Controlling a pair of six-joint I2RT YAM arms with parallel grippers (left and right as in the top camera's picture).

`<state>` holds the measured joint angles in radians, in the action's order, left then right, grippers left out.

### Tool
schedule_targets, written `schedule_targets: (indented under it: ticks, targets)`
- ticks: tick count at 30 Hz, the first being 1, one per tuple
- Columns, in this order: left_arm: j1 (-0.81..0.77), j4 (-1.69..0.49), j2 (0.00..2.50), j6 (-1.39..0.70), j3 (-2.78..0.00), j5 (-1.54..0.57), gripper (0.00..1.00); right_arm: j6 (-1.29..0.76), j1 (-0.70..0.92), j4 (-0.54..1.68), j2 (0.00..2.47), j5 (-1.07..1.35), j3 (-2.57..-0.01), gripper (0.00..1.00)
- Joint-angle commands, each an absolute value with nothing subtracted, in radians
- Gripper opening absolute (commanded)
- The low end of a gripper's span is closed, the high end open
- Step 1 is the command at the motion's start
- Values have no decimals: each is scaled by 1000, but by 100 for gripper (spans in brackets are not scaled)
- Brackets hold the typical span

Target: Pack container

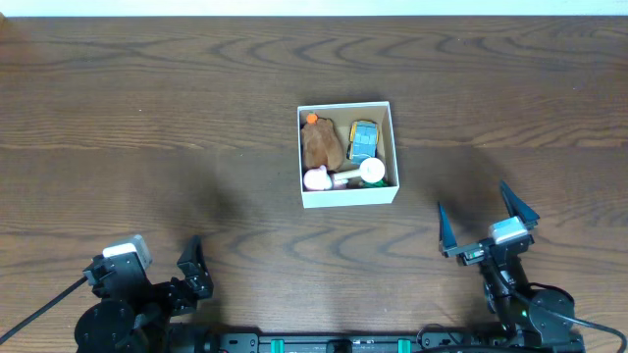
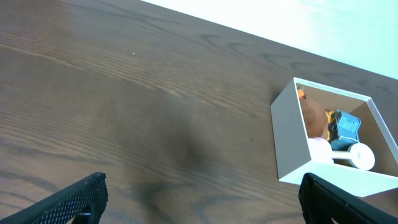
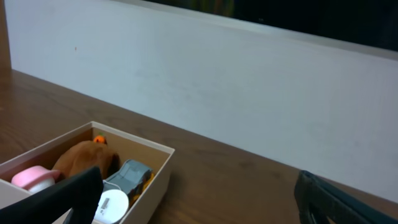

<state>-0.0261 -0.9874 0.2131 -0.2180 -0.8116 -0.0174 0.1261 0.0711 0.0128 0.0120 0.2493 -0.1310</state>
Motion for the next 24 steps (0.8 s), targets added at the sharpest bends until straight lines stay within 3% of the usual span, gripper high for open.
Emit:
schedule_targets:
  ticks: [1, 6, 11, 24]
  targets:
    - [-23, -987, 212, -231, -807, -19, 98, 60, 58, -15, 5, 213, -85, 99]
    - [-23, -987, 212, -231, -807, -19, 98, -23, 59, -72, 5, 138, -7, 99]
    - [-23, -987, 212, -231, -807, -19, 98, -132, 59, 67, 5, 52, -5, 99]
    - [-23, -987, 212, -231, -807, -19, 98, -134, 64, 69, 5, 56, -6, 99]
